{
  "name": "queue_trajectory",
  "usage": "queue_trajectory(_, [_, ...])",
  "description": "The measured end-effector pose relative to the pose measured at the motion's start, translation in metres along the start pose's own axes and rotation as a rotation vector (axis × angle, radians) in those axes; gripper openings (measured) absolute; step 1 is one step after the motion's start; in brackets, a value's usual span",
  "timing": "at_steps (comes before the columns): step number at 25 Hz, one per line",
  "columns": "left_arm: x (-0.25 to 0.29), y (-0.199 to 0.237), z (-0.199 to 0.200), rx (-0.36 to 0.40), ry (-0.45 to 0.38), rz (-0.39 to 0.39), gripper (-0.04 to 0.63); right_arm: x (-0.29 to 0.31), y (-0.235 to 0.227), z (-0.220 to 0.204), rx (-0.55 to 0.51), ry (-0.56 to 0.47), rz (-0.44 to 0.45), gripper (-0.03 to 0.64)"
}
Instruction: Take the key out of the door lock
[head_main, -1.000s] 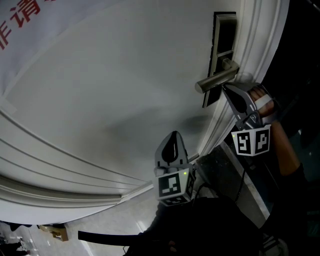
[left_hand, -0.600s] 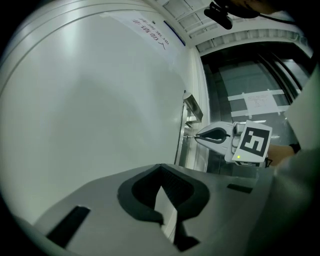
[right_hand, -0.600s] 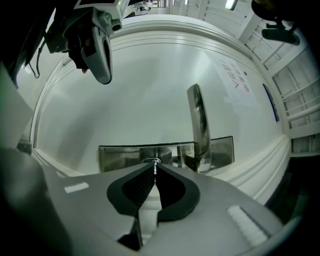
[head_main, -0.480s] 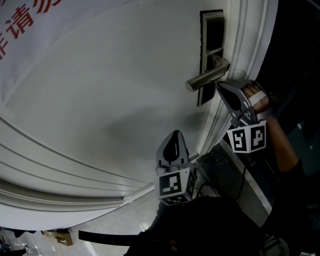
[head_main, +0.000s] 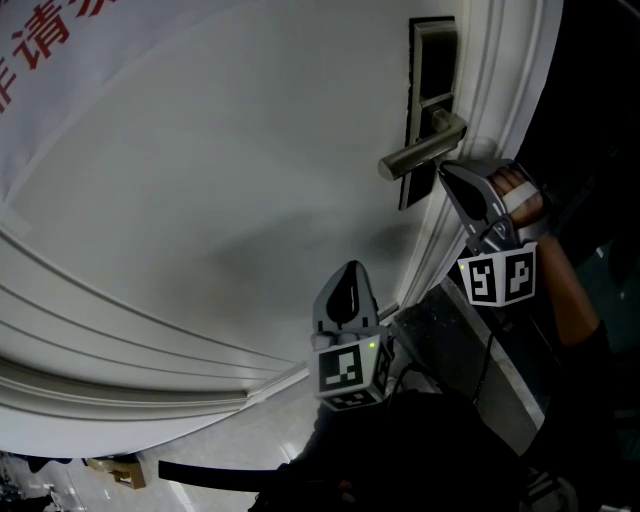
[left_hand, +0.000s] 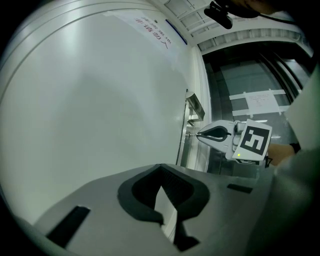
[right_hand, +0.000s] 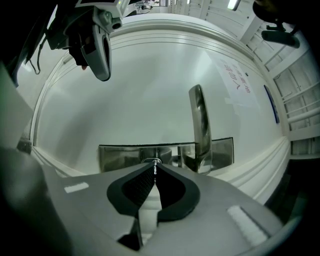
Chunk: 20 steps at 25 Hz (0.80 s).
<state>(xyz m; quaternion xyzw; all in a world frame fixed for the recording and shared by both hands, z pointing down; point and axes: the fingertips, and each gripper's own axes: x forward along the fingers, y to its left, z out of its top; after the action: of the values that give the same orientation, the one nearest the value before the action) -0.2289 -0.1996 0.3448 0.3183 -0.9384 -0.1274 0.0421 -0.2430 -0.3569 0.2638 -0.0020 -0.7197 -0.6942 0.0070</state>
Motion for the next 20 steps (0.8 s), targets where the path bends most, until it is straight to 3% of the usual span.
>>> queue_trajectory(20, [0.0041,0.0035,-0.0029,-0.018,0.007,-0.004,-0.001,-0.0024,0.0002,0.0004,-0.023,0.003,0.004,0.012])
